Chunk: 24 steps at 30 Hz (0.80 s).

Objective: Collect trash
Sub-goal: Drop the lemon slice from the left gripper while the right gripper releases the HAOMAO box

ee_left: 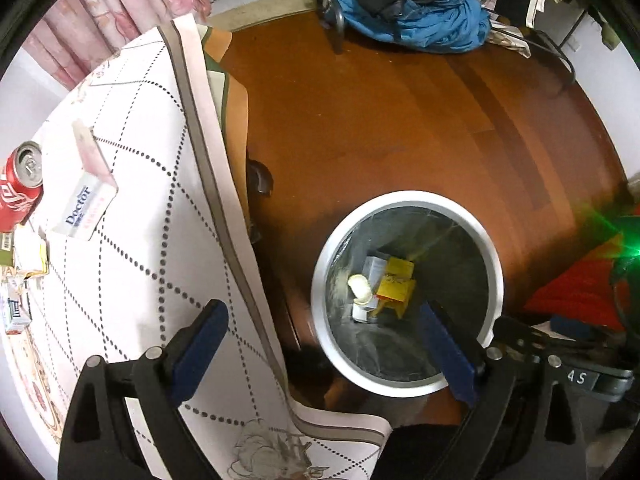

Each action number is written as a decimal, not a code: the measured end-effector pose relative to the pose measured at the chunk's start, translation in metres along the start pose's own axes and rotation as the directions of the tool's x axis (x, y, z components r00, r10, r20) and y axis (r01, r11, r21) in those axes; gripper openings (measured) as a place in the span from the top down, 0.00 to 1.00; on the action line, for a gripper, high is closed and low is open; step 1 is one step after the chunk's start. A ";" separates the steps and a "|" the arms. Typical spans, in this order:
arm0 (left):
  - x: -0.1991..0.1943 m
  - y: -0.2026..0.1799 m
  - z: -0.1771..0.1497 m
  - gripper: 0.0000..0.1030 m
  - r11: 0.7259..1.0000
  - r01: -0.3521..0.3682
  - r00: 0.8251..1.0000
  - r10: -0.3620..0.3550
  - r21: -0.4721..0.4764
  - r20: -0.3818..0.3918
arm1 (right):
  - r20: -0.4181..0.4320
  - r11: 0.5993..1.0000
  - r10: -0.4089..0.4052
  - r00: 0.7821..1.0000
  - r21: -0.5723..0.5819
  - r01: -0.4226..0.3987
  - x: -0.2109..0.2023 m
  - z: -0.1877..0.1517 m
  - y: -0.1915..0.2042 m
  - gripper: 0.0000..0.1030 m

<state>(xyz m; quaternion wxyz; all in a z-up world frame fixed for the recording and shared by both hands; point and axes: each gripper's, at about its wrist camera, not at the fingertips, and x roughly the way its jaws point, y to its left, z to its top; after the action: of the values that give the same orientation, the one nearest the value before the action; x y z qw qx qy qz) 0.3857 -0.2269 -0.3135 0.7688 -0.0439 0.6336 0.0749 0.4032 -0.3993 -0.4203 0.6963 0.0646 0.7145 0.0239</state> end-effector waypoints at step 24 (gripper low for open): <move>-0.067 0.002 -0.028 0.05 1.000 -0.013 0.996 0.013 -0.003 0.084 | 0.101 0.995 -0.066 0.993 -0.062 0.073 -0.076 -0.050 0.013 0.00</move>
<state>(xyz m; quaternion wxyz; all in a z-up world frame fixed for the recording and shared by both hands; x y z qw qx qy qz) 0.3458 -0.2330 -0.2527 0.7941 -0.0375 0.6010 0.0825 0.3560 -0.3928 -0.3422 0.7330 0.0179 0.6797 0.0198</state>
